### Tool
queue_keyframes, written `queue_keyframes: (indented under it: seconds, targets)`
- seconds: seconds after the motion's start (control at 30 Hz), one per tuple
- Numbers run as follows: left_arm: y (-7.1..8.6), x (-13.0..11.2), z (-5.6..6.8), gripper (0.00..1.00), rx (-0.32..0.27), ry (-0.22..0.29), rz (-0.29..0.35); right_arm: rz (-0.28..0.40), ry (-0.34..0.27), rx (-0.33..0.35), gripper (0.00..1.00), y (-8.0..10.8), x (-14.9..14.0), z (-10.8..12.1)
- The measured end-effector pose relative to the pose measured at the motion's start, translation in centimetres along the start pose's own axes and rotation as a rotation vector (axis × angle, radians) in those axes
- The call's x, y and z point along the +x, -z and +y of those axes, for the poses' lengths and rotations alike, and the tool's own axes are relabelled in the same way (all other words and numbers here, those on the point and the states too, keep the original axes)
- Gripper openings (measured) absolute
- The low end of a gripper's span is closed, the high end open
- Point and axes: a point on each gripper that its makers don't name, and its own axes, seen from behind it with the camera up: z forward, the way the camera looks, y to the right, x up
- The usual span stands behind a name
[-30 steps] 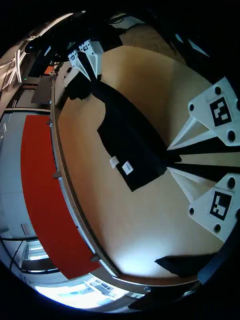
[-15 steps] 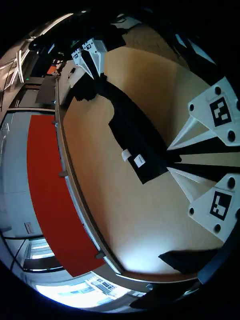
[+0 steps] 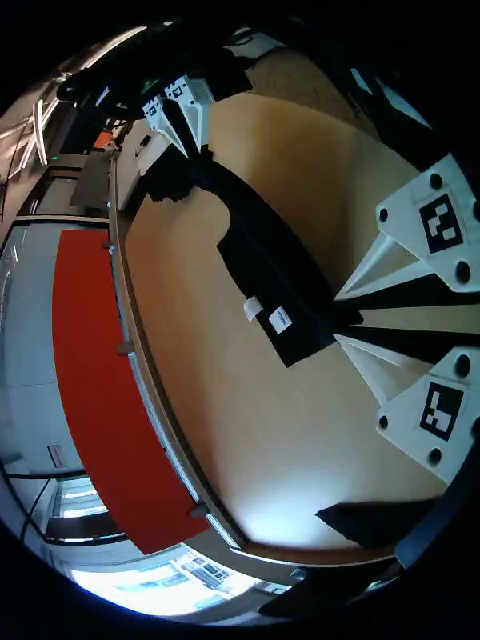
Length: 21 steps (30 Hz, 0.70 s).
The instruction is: Fold towel
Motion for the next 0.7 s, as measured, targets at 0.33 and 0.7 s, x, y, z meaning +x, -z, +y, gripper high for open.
queue_keyframes:
  seconds: [0.33, 0.7]
  targets:
    - [-0.8, -0.2, 0.1, 0.13, -0.004, 0.02, -0.013, -0.025, -0.007, 0.006, 0.16, -0.6, -0.7, 0.1]
    - [-2.4, -0.3, -0.2, 0.13, -0.002, 0.013, -0.028, -0.054, -0.034, 0.006, 0.16, -2.2, -1.5, 1.0]
